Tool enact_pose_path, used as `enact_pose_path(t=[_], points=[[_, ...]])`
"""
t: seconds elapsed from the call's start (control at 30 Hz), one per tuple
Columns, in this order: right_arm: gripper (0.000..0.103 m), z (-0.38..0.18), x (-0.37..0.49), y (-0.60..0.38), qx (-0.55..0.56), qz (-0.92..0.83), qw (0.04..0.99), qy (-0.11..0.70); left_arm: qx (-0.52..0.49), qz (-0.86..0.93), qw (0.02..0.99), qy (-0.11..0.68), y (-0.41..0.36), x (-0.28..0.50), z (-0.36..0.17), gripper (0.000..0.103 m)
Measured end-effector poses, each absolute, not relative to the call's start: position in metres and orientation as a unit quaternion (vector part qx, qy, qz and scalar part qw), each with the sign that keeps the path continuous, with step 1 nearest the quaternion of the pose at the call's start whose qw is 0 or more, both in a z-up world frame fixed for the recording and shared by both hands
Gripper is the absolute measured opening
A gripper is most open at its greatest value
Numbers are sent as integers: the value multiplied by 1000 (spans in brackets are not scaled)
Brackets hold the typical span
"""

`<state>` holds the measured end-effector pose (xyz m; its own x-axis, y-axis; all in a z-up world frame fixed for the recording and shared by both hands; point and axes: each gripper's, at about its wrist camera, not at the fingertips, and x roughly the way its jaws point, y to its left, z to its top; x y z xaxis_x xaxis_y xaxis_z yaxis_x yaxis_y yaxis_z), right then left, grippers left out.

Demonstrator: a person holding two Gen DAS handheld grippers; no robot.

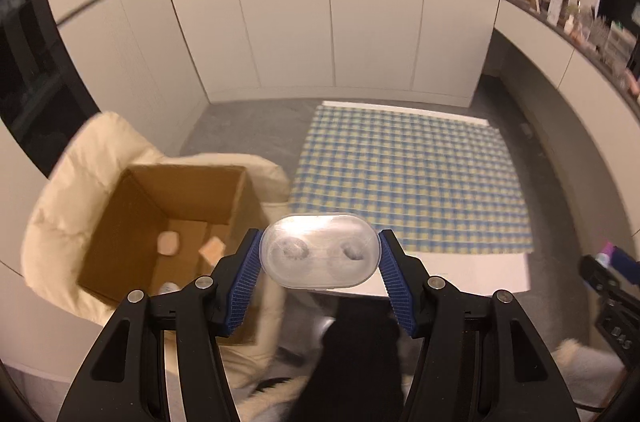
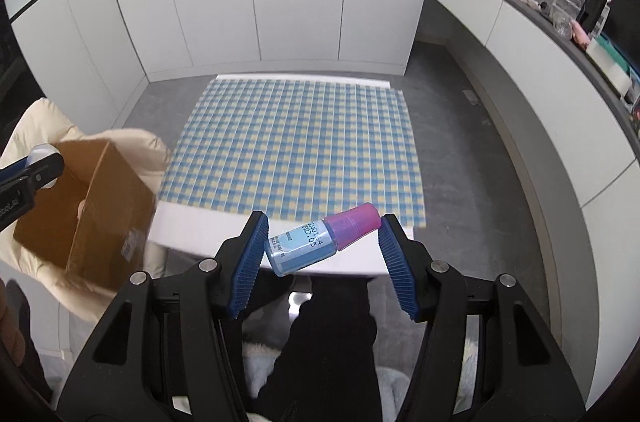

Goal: Organize objects
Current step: 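Carry the held bottle and clear case toward the cardboard box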

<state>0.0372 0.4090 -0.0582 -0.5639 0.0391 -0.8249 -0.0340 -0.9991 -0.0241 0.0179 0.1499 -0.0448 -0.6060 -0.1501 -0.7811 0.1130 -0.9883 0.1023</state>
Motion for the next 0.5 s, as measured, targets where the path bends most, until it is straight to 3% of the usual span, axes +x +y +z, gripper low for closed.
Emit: enact_pose_path(t=[0.5], points=[[60, -82, 125, 419, -480, 877, 8, 9, 475, -879, 30, -38, 160, 79, -76, 58]])
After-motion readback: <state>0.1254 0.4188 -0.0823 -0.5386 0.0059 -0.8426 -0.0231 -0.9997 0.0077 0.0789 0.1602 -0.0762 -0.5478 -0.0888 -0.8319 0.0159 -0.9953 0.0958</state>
